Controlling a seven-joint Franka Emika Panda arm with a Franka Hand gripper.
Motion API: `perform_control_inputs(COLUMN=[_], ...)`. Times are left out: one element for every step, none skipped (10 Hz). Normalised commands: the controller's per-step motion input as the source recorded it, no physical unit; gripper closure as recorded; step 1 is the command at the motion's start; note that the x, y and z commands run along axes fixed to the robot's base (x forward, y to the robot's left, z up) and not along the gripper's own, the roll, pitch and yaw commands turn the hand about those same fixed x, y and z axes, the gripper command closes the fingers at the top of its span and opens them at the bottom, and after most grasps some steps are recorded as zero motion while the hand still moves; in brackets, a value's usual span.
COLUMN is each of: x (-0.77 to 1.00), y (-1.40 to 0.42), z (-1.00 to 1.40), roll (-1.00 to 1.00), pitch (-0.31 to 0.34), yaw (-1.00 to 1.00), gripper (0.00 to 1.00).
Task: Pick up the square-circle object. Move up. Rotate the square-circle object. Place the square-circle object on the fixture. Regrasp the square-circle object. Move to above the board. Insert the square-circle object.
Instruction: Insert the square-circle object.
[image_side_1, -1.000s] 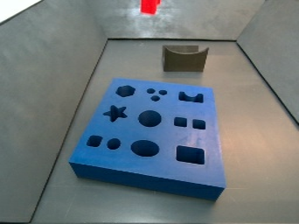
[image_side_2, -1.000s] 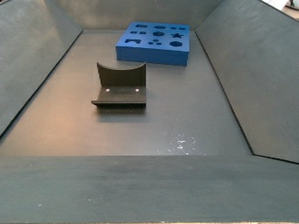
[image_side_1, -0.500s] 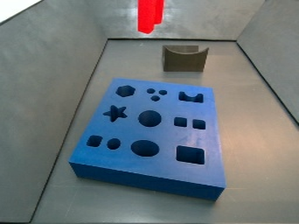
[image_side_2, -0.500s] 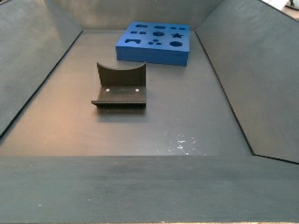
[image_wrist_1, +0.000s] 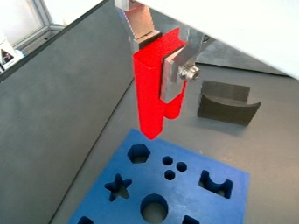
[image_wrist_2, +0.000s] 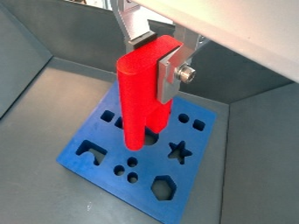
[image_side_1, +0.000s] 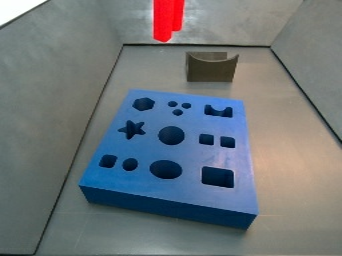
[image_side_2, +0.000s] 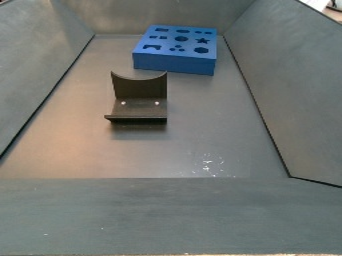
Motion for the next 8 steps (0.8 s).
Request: perform_control_inputs(x=[-0.05,-0.04,-0.05,-0.08,-0.14,-0.18,-0.26,-0.25], y=[0.00,0.00,0.00,0.00,0.00,0.00,0.00,0.00], z=[-0.13,-0.14,-0.15,-0.14,-0.17,-0.19,-0.21,-0.20], roll=[0.00,0.00,-0.01,-0.02,-0.02,-0.03,-0.03,-0.03], pitch=[-0.017,-0.011,-0.020,-0.047,-0.066,-0.071,-0.099,-0.111], yaw=[-0.23,-0.25,-0.25,-0.25,-0.25,-0.27,-0.29,-0.29], gripper=[1.00,1.00,1.00,1.00,1.00,1.00,1.00,1.00])
